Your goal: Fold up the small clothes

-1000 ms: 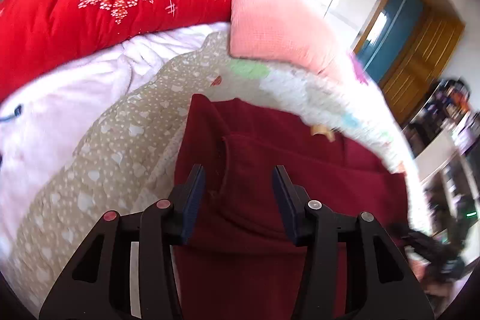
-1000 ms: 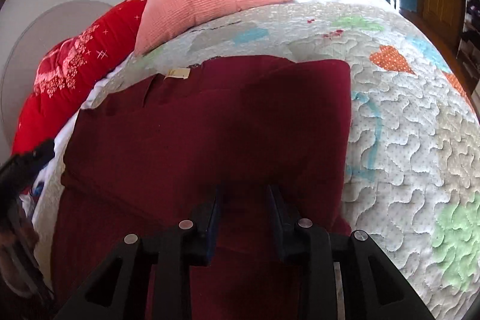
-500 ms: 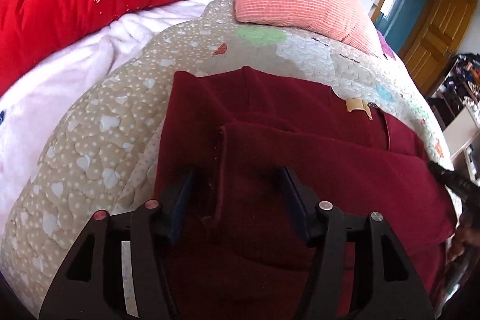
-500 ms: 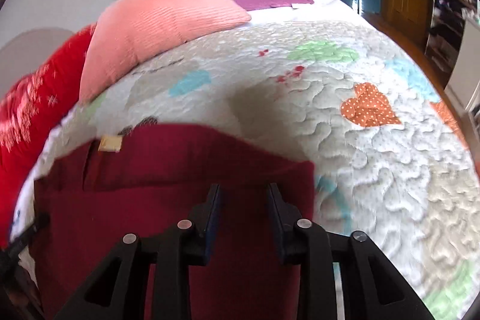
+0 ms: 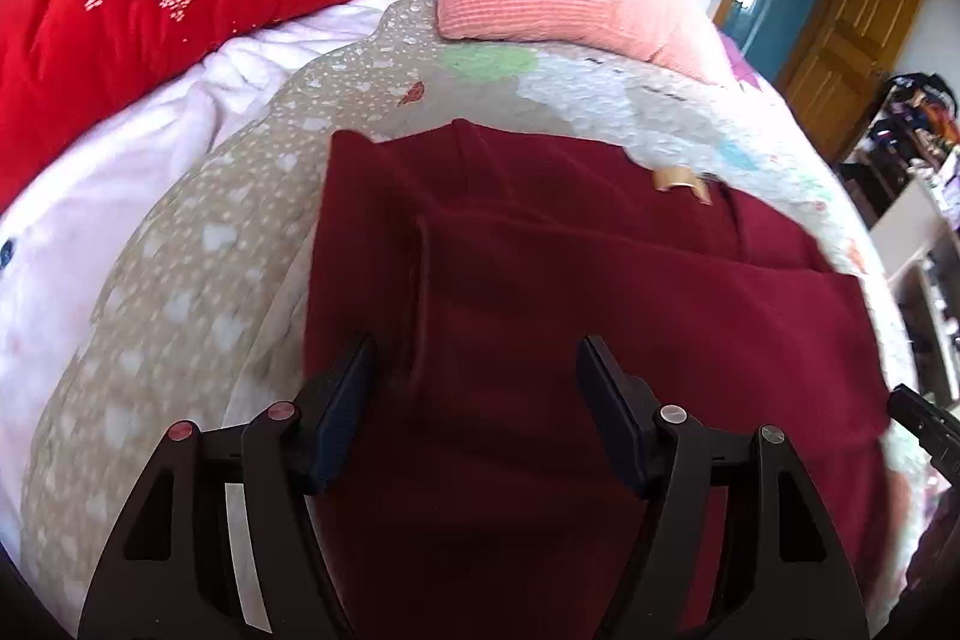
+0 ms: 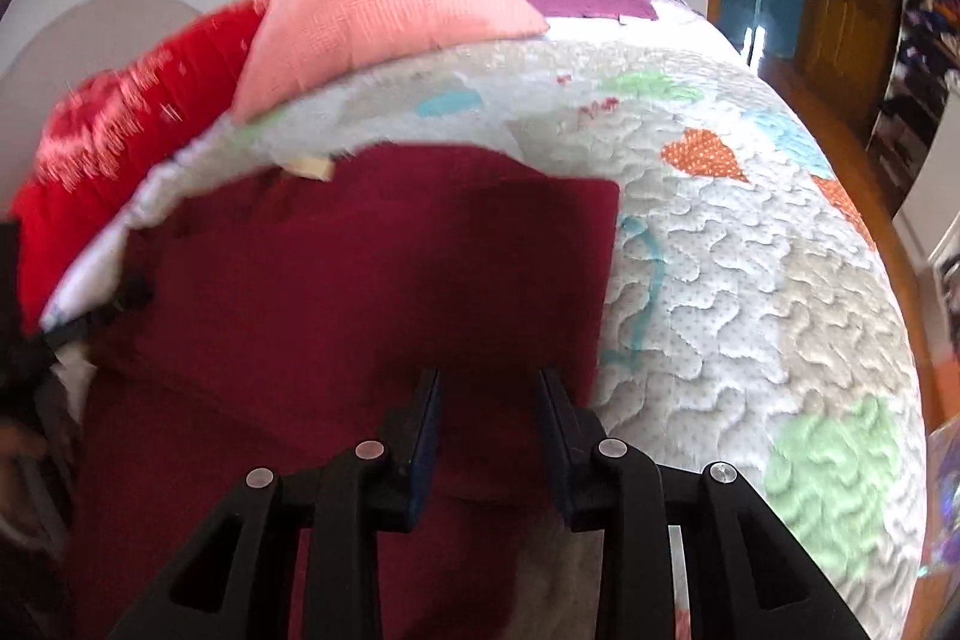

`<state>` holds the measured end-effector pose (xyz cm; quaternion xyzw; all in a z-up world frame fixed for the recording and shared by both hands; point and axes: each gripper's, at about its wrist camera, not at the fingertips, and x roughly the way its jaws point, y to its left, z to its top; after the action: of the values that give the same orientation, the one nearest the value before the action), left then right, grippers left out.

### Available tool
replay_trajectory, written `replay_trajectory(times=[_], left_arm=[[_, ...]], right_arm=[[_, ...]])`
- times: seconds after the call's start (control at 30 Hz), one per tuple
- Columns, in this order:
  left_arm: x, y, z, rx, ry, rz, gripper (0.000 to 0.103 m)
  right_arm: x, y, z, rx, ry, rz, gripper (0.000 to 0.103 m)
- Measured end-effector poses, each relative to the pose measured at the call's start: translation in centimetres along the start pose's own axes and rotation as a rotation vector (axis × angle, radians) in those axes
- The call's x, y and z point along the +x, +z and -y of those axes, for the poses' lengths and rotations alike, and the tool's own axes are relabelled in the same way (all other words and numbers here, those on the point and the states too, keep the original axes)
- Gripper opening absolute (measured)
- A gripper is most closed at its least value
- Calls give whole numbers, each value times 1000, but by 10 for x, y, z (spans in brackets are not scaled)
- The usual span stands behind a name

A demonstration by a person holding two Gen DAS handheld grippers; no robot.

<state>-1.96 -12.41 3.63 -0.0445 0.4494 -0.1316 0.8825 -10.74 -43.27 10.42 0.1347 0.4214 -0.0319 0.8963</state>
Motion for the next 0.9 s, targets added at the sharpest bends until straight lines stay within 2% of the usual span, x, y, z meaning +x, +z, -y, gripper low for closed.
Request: replay_trajectory(times=[0.13, 0.23, 0.3, 0.4, 0.5, 0.6, 0.7, 0.77, 0.83, 0.9], left_arm=[[-31, -22, -7, 12, -26, 0, 69], [-46, -39, -9, 32, -19, -22, 69], [-55, -50, -12, 22, -22, -30, 69], [-67, -64, -19, -9, -42, -46, 69], [-82, -77, -26, -31, -51, -64, 69], [-98, -88, -30, -40, -73, -50, 69], [-111, -98, -30, -45, -109, -57, 69], [-117, -106, -29, -41, -130, -67, 69], [-121, -114, -27, -33, -135, -74, 69], [-122, -121, -26, -25, -137, -86, 69]], right_arm=[[-31, -19, -11, -41, 77, -2, 34], [-39, -46, -25, -105, 158, -61, 36], [-41, -62, -32, -143, 174, -90, 36], [-35, -84, -41, -257, 121, -126, 36], [-42, -103, -41, -392, -9, -120, 36], [-57, -115, -28, -443, -148, -138, 38], [-75, -117, -13, -375, -126, -135, 38], [-88, -115, -18, -357, -110, -92, 41], [-99, -115, -33, -347, -61, -26, 47], [-99, -124, -50, -336, 18, -7, 53]])
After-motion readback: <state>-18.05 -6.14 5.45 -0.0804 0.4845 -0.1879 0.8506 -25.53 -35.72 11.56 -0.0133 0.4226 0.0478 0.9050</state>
